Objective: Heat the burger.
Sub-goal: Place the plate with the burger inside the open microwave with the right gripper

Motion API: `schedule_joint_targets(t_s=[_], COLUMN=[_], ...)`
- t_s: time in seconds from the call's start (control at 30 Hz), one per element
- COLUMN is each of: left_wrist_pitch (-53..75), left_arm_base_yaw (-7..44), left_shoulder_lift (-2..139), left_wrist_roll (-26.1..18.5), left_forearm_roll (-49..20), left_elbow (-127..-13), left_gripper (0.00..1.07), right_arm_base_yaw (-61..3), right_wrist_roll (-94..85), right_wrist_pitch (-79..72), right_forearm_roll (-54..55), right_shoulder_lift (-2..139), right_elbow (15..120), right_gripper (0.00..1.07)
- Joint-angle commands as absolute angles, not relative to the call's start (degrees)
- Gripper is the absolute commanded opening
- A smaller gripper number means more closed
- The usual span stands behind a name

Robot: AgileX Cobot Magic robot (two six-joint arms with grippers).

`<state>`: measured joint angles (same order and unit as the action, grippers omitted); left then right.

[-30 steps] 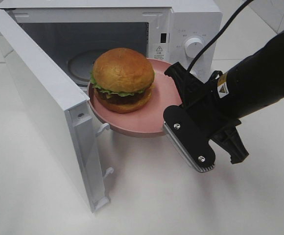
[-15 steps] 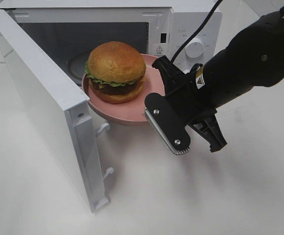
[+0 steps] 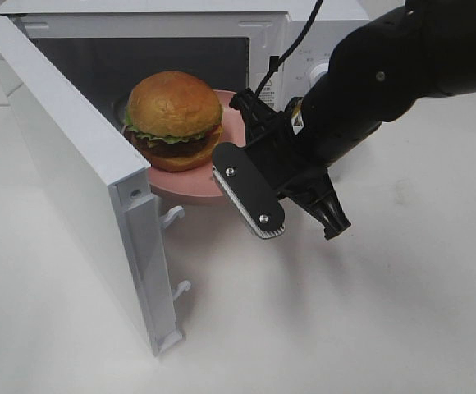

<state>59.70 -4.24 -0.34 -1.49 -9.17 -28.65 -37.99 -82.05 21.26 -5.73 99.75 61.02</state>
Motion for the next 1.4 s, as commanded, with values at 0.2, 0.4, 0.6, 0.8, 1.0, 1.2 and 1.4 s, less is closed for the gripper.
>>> schedule_joint_targets(t_s=[0.2, 0.4, 0.6, 0.8, 1.0, 1.2, 1.4], left_wrist_pitch=[59.1, 59.1, 59.1, 59.1, 59.1, 59.1, 59.1], left_arm_base_yaw=[-4.4, -4.4, -4.4, -4.4, -4.4, -4.4, -4.4], left_shoulder_lift=[-1.4, -1.4, -1.4, -1.4, -1.4, -1.4, -1.4], left_wrist_roll=[-1.3, -1.3, -1.3, -1.3, -1.3, -1.3, -1.3], left_forearm_roll=[-9.1, -9.1, -9.1, -9.1, -9.1, -9.1, -9.1], left_elbow=[-28.5, -28.5, -28.5, -28.5, -28.5, -28.5, -28.5], left_gripper=[1.00, 1.00, 1.00, 1.00, 1.00, 1.00, 1.00], right_arm_base_yaw=[-37.8, -37.8, -37.8, -37.8, -37.8, -37.8, -37.8], right_wrist_roll=[-80.6, -80.4, -79.2, -75.2, -73.5, -73.3, -72.1], right_wrist_pitch=[18.9, 20.7, 22.3, 23.2, 23.8, 25.1, 26.5], right_forearm_roll=[-6.0, -6.3, -6.5, -8.3, -9.0, -9.1, -9.2], right_shoulder_lift=[101.6, 104.3, 106.5, 109.2, 111.6, 114.0, 117.4], right_elbow=[65.5, 69.0, 72.2, 76.9, 80.7, 83.4, 88.1], right_gripper=[0.00, 0.00, 0.00, 0.00, 0.00, 0.00, 0.00])
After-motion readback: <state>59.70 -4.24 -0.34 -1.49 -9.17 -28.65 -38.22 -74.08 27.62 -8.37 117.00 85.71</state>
